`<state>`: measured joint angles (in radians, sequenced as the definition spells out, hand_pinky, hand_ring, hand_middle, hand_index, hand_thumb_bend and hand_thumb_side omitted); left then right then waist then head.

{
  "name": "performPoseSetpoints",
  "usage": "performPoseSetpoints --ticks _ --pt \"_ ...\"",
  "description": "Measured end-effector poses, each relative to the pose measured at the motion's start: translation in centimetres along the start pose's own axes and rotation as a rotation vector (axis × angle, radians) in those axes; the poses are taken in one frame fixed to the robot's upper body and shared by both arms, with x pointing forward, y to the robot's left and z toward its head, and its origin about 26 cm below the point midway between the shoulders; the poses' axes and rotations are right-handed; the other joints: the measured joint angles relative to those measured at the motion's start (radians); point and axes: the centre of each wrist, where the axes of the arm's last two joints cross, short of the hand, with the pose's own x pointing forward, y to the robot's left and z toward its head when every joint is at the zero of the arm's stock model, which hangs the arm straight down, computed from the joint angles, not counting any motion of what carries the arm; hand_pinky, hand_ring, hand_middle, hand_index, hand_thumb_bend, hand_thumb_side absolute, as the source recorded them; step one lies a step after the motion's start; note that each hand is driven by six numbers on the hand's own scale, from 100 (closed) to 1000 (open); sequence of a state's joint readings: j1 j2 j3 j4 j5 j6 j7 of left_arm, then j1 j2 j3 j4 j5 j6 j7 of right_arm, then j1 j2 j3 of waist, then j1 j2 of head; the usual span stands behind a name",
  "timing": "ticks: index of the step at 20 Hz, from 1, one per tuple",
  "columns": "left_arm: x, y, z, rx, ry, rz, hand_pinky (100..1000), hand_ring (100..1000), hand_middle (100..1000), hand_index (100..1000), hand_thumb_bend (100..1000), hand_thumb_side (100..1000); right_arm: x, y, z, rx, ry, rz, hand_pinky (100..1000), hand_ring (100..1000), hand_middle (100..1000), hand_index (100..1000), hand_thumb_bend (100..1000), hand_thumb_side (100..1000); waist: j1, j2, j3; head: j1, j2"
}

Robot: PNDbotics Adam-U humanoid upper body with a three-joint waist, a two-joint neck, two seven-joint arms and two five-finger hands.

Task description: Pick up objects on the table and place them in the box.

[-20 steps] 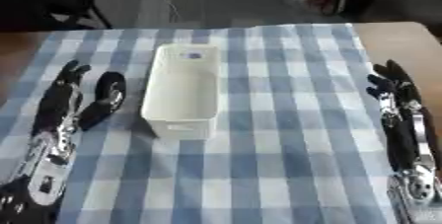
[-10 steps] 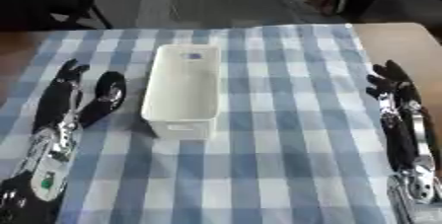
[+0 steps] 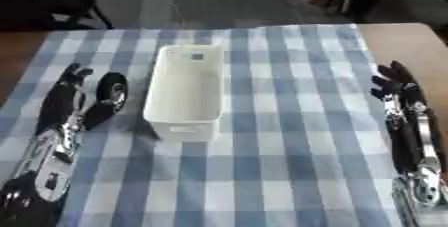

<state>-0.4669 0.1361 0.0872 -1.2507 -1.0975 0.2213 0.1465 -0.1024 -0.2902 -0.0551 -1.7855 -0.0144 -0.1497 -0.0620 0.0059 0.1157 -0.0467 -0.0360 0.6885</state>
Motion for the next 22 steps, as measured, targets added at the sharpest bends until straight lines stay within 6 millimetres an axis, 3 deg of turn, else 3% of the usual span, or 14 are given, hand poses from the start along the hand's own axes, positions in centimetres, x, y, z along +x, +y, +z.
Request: performPoseSetpoints --ticks 22 --pt "-0.66 -1.01 -0.95 -0.067 0.010 -0.068 878 946 1000 875 650 760 -0.19 -0.01 0.07 0.001 0.007 0.001 870 879 869 969 100 711 0.010 -0.009 0.000 -0.001 0.002"
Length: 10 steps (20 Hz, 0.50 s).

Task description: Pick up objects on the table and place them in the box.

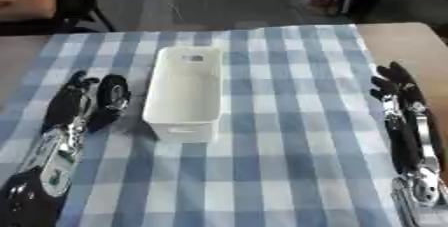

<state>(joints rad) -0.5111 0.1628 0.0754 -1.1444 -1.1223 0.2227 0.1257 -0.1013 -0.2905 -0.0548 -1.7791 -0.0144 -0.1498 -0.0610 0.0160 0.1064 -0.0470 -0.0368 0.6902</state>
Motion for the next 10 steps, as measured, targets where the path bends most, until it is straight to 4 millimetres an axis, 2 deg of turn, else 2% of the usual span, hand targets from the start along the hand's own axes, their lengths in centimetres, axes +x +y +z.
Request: performPoseSetpoints --ticks 8,10 --pt "-0.33 -0.69 0.06 -0.025 0.014 -0.013 878 946 1000 862 588 749 0.00 0.00 0.00 0.000 0.000 0.000 870 879 869 968 100 711 0.000 0.000 0.000 0.000 0.000" --pt "-0.43 -0.89 0.10 -0.033 0.019 -0.018 876 945 1000 848 493 722 0.00 0.00 0.00 0.000 0.000 0.000 870 879 869 968 100 711 0.000 0.000 0.000 0.000 0.000"
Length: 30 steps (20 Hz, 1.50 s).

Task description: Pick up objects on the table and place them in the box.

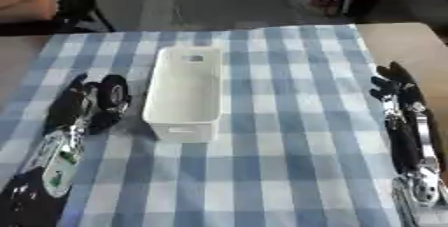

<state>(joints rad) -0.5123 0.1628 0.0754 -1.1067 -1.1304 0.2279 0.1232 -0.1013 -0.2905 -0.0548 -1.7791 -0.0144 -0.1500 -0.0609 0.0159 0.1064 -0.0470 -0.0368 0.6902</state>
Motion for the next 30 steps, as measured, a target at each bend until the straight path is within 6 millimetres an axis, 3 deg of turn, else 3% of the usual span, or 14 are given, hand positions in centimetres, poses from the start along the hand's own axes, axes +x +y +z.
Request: performPoseSetpoints --ticks 4,7,14,16,17,18,21,25,29,30 --pt "-0.12 -0.24 0.03 -0.005 0.010 -0.003 875 943 1000 819 392 706 0.00 0.00 0.00 0.000 0.000 0.000 870 879 869 968 100 711 0.000 0.000 0.000 0.000 0.000" --pt "-0.14 -0.27 0.03 0.001 0.017 -0.004 871 938 1000 773 100 721 0.00 0.00 0.00 0.000 0.000 0.000 870 879 869 968 100 711 0.000 0.000 0.000 0.000 0.000" --pt "-0.25 -0.21 -0.01 0.057 0.053 0.002 866 933 994 728 100 809 0.00 0.00 0.00 0.000 0.000 0.000 870 879 869 968 100 710 0.000 0.000 0.000 0.000 0.000" --pt "-0.25 -0.20 -0.01 0.071 0.056 0.009 863 931 987 677 100 837 0.00 0.00 0.00 0.000 0.000 0.000 869 879 869 968 100 710 0.000 0.000 0.000 -0.001 0.000" --pt "-0.25 -0.19 -0.01 0.078 0.058 0.013 865 932 990 709 100 828 0.00 0.00 0.00 0.000 0.000 0.000 869 879 869 968 100 710 0.000 0.000 0.000 -0.001 0.000" --pt "-0.25 -0.19 -0.01 0.083 0.058 0.017 859 927 982 630 100 840 0.00 0.00 0.00 0.000 0.000 0.000 869 879 869 968 100 710 0.000 0.000 0.000 -0.005 0.000" --pt "-0.24 -0.15 -0.03 0.101 0.059 0.031 852 918 967 523 100 832 0.00 -0.01 0.00 0.000 0.000 0.000 869 879 869 968 100 710 -0.001 0.000 0.000 -0.008 0.000" --pt "-0.27 0.00 -0.08 0.130 0.060 0.051 852 916 955 468 100 834 0.00 -0.01 0.00 0.000 0.000 0.000 869 879 869 968 100 710 -0.002 0.000 0.000 -0.008 0.000" --pt "-0.27 0.00 -0.09 0.139 0.060 0.062 856 917 947 452 100 770 0.00 -0.01 0.00 0.000 0.000 0.000 869 879 869 968 100 709 -0.002 0.000 0.000 -0.008 0.000" --pt "-0.27 0.00 -0.09 0.140 0.059 0.064 854 914 934 425 100 647 0.00 -0.01 0.00 0.000 0.000 0.000 869 879 869 968 100 709 -0.002 0.000 0.000 -0.008 0.000"
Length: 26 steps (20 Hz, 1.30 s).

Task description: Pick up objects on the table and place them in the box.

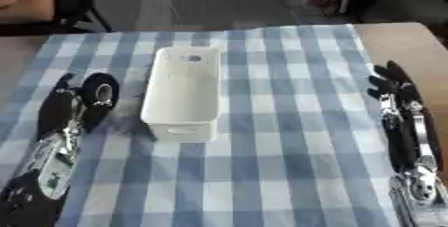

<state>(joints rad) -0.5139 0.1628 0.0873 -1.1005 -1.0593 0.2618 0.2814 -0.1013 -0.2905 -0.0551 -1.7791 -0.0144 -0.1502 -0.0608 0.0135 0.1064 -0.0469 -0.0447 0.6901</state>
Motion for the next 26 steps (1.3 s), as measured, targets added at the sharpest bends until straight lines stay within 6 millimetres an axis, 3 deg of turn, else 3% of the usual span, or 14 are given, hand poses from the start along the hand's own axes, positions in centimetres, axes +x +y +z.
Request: performPoseSetpoints --ticks 3,6,19,26 --pt "0.0 0.0 0.0 0.002 -0.001 0.009 842 897 887 323 100 536 0.0 0.0 0.0 0.000 0.000 0.000 869 878 869 968 100 709 0.000 0.000 0.000 0.000 0.000" --pt "0.0 0.1 0.0 0.013 -0.003 0.021 842 895 883 300 100 513 0.0 0.0 0.0 0.000 0.000 0.000 868 878 869 968 100 708 0.000 0.000 0.000 0.000 0.000" --pt "0.1 0.1 0.0 0.022 0.000 0.028 841 894 894 288 100 513 0.0 0.0 0.0 -0.001 0.000 0.000 868 878 868 967 100 707 0.000 0.000 0.000 -0.001 0.000" --pt "0.8 1.7 -0.6 0.077 0.002 0.130 832 890 918 283 100 543 0.0 0.0 0.0 -0.001 0.000 0.000 867 877 868 967 100 706 -0.001 0.000 0.000 -0.001 0.000"
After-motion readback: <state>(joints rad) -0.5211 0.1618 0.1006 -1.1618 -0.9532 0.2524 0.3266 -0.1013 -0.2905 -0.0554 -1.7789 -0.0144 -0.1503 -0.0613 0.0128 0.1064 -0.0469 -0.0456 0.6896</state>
